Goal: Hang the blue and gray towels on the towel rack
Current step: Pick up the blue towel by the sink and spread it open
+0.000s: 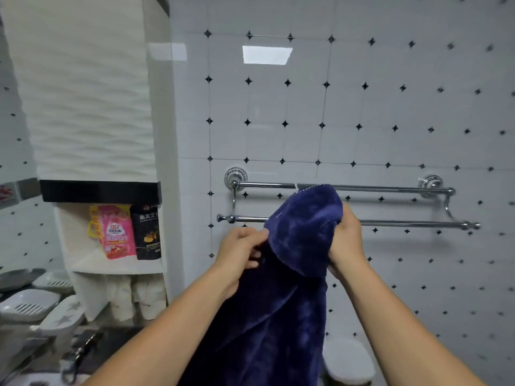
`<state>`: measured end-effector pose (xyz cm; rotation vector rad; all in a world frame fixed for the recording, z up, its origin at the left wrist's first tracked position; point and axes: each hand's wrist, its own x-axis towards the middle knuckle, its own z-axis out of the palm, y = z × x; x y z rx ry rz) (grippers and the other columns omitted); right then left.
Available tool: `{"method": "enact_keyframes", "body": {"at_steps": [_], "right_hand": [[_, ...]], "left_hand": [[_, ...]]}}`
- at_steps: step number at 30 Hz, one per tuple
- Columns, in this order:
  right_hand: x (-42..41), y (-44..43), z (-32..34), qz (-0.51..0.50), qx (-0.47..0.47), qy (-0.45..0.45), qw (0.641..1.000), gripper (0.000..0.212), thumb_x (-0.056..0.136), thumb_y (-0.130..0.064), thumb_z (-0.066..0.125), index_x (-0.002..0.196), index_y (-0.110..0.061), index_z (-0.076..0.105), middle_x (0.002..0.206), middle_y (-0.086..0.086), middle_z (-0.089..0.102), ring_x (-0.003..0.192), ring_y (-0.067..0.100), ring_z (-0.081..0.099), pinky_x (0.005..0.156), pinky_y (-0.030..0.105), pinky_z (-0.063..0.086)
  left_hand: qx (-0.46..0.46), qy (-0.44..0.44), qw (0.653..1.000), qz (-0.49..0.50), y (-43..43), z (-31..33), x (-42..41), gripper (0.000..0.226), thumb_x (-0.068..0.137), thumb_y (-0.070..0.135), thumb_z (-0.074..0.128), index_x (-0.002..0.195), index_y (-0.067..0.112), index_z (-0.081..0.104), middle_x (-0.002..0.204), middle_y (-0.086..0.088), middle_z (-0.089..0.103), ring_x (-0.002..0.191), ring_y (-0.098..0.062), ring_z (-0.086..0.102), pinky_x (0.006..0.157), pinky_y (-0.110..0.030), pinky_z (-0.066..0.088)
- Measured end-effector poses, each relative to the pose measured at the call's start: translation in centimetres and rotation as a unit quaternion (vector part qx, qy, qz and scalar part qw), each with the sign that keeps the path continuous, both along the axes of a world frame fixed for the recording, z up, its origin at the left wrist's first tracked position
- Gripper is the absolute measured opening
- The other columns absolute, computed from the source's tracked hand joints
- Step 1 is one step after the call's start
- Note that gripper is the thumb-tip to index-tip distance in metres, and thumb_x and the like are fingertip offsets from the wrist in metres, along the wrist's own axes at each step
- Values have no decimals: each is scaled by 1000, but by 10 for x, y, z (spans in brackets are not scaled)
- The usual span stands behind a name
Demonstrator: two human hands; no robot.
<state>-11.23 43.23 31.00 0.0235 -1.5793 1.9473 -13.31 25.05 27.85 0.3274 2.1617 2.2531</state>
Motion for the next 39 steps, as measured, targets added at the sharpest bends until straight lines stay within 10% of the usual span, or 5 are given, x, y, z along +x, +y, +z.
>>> {"method": "enact_keyframes", "body": {"at_steps": [3, 8, 18, 32, 39], "right_hand": [[7, 9, -3, 95, -109, -71, 987, 30, 86, -28, 58, 56, -25, 60, 54, -6, 55, 51, 11, 50, 55, 24, 47], [12, 22, -22, 40, -1, -106, 994, 11, 95, -12, 54, 85, -12, 59, 75, 3, 56, 58, 11, 49, 45, 13, 45], [15, 89, -33, -96, 350, -45, 931, 48, 79, 6, 49, 78, -40, 63, 75, -27, 68, 70, -8, 58, 61, 7, 42], [9, 180, 12, -318, 254, -112, 907, 19, 83, -9, 44, 77, -12, 62, 74, 4, 64, 74, 24, 56, 66, 35, 48], [17, 166, 3, -254, 320, -155, 899, 14, 84, -8, 53, 80, -13, 65, 78, 8, 65, 75, 25, 57, 65, 34, 44]], "left_hand": [[-43, 69, 991, -107, 14, -2, -7, 81, 65, 16, 83, 137, 34, 49, 125, 9, 60, 111, -10, 61, 93, -31, 47], [-58, 113, 988, -83, 40, -6, -9, 11, 84, -1, 67, 88, 9, 68, 69, 2, 70, 65, -13, 63, 65, -25, 51], [12, 77, 997, 26, 52, 37, -28, 15, 98, 7, 44, 100, 12, 58, 83, -5, 66, 55, -11, 60, 41, -22, 47], [-76, 31, 986, -143, 36, 41, -33, 23, 84, 36, 57, 78, 14, 56, 59, 2, 40, 50, -13, 19, 46, -23, 19], [-183, 105, 977, -38, 41, 43, -33, 31, 89, 17, 62, 58, 22, 64, 43, 15, 53, 42, -7, 43, 38, -15, 27]]}}
